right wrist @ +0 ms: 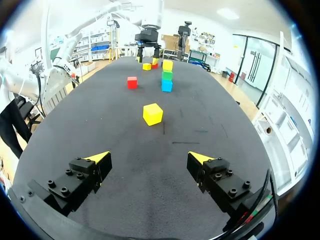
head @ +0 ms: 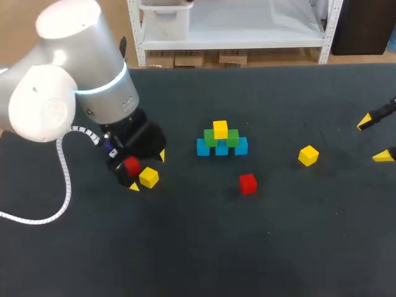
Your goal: Place the blue cubes, place green cubes on the blue cubes, place the yellow cubes on the green cubes, then place the red cubes on the yellow cubes, and place purple cube on the red cubes.
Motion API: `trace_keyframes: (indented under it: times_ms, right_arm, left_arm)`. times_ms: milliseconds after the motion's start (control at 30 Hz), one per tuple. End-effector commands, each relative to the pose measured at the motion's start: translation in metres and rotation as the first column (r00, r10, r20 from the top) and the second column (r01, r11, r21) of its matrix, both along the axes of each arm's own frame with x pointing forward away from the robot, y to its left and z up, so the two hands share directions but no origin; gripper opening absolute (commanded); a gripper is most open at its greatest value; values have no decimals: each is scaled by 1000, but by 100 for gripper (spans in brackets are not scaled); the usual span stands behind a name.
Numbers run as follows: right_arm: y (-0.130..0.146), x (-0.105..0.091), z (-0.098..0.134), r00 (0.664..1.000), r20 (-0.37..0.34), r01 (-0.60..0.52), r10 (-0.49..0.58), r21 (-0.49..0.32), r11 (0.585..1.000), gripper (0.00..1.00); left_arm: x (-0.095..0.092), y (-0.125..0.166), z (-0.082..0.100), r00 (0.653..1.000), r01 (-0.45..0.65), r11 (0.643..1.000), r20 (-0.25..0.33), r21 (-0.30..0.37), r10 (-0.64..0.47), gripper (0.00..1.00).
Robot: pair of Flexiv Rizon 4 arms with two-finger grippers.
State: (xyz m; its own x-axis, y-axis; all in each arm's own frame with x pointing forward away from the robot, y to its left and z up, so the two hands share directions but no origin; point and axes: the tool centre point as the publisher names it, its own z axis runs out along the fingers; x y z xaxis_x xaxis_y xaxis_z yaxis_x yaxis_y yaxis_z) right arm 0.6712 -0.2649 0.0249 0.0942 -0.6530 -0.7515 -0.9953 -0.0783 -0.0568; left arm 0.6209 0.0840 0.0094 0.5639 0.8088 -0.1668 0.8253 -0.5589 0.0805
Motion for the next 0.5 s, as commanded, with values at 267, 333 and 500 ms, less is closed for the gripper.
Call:
trace_keyframes:
  times_ms: [267,333,500]
  right_arm:
    - [0,0,0,1000,1,-1,1,1,1000,100]
    - [0,0,0,1000,1,-1,1,1,1000,100]
    - [0,0,0,1000,1,-1,1,1,1000,100]
  left_arm:
    - [2,2,-9,1000,-9,999,-7,33,9,49]
    - [1,3,-11,1000,-12,999,-12,42,13,49]
    - [-1,6,-12,1000,-21,999,-15,48,21,44]
